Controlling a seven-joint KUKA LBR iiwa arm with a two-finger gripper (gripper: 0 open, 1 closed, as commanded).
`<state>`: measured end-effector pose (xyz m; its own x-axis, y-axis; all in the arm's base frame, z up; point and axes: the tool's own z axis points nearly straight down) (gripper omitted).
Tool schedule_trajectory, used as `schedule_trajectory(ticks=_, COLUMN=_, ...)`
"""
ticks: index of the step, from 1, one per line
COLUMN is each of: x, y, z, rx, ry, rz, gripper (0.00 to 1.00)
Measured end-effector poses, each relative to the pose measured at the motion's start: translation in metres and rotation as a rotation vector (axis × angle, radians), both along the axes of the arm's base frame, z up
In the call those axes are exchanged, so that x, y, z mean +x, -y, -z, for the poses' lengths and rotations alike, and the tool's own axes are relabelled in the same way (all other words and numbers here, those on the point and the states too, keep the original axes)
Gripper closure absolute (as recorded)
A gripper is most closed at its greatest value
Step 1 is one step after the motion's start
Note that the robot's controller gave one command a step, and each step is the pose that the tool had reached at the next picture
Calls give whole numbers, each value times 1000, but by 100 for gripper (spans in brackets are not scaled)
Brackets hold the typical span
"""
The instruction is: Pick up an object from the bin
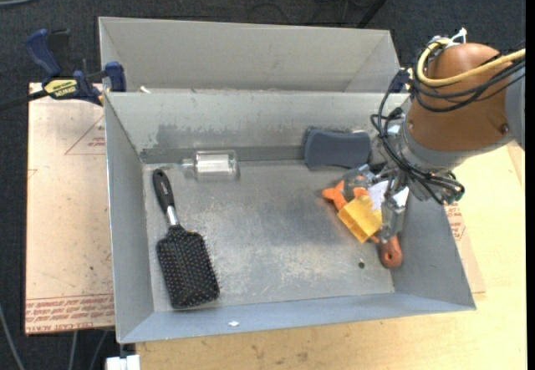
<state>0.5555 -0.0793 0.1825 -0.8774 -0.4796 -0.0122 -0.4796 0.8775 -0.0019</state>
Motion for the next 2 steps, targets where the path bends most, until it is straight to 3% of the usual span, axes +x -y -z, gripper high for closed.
schedule_trajectory(ticks=2, x=-3, y=-4, z=-96, rx=2, ry=-1, rz=25, gripper=100)
